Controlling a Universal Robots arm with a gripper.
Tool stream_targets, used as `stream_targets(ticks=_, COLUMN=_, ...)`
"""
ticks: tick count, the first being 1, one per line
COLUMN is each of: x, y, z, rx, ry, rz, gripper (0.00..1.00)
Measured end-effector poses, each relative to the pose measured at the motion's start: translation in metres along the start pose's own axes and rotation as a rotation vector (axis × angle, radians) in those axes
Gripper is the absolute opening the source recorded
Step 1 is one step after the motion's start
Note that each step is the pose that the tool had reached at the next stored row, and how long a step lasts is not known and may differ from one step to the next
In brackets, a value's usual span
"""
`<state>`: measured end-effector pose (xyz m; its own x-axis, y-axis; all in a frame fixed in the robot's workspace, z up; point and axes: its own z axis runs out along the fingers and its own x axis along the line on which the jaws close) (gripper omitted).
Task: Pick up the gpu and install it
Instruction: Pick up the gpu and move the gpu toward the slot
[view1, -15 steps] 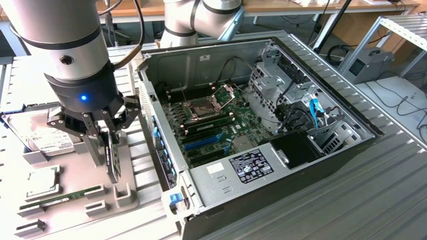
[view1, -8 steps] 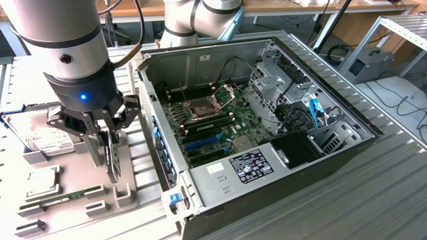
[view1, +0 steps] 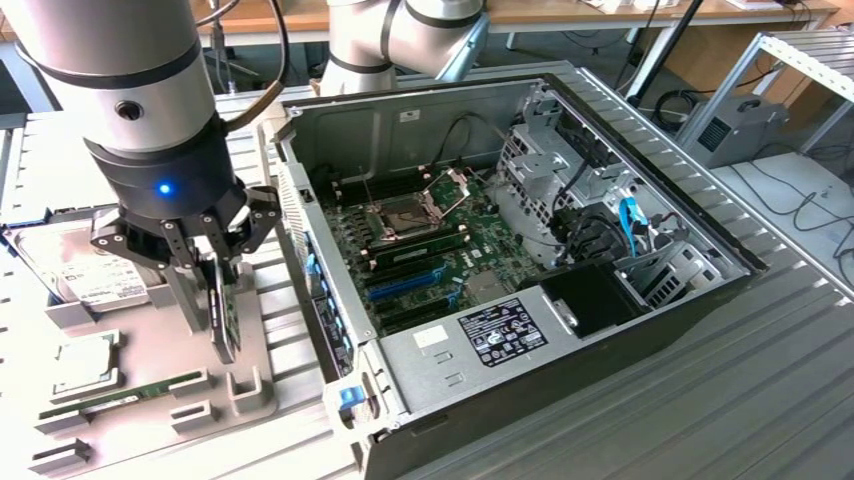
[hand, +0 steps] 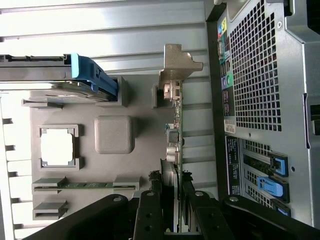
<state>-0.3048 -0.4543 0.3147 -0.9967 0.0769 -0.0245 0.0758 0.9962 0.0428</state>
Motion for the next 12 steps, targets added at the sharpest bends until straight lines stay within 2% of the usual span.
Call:
stream_targets(ticks=8, x=0.0, y=0.0001, z=-0.0013, rx=-0.0001, ry=0.0, rz=0.0, gripper=0.26)
stream_targets(ticks=12, x=-0.0001, y=0.0003, z=-0.0061, rx=-0.0001, ry=-0.0001, rz=0.0, gripper=0.26)
